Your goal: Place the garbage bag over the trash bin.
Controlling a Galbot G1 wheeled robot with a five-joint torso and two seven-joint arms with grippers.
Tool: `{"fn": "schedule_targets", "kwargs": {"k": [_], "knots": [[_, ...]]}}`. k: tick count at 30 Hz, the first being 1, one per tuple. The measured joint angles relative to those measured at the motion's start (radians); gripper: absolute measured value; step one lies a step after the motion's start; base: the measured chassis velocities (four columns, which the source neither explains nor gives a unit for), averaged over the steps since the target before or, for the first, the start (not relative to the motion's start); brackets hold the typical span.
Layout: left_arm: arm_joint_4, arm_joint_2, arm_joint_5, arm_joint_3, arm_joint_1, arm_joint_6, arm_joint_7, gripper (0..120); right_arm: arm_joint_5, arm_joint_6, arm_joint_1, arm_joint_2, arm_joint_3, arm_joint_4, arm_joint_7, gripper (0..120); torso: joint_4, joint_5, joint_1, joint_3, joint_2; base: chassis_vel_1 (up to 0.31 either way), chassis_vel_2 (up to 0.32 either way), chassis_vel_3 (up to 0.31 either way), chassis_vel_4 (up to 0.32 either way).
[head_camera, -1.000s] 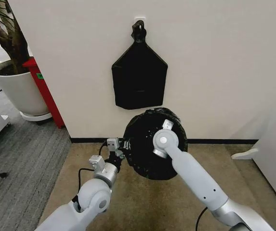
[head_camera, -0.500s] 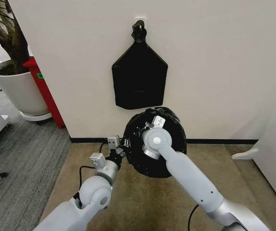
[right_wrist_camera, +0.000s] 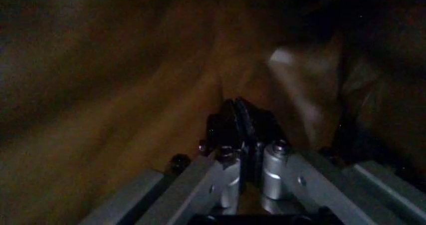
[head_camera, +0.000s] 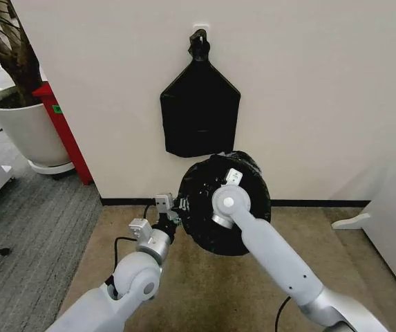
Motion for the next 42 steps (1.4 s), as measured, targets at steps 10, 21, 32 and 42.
{"fn": "schedule_targets", "kwargs": {"k": [10,21,32,42], "knots": [[-0.011,0.006,-0.001,-0.014,0.009,0.0,-0.001,1,-0.035,-0.041,-0.028,0.023,-0.025,-0.084,-0.016,0,0.0001,0.0,0.0,0.0,0.0,0.0,0.0,0.0,0.0],[-0.012,-0.012,-0.07,-0.034,0.0,0.011,-0.055,1,-0.047,-0.015,-0.081,-0.086,-0.014,0.17,-0.021,0,-0.0001,0.0001,0.0,0.0,0.0,0.0,0.0,0.0,0.0],[-0.012,-0.028,-0.291,-0.07,-0.02,0.043,-0.185,1,-0.28,0.045,-0.322,-0.272,0.128,0.513,-0.47,18,-0.0002,0.0004,0.0,0.0,0.0,0.0,0.0,0.0,0.0],[0.023,-0.083,-0.571,-0.122,-0.034,0.065,-0.364,1,-0.298,0.069,-0.569,-0.328,0.369,0.684,-0.633,56,0.0,0.0004,0.0,0.0,0.0,0.0,0.0,0.0,0.0]]}}
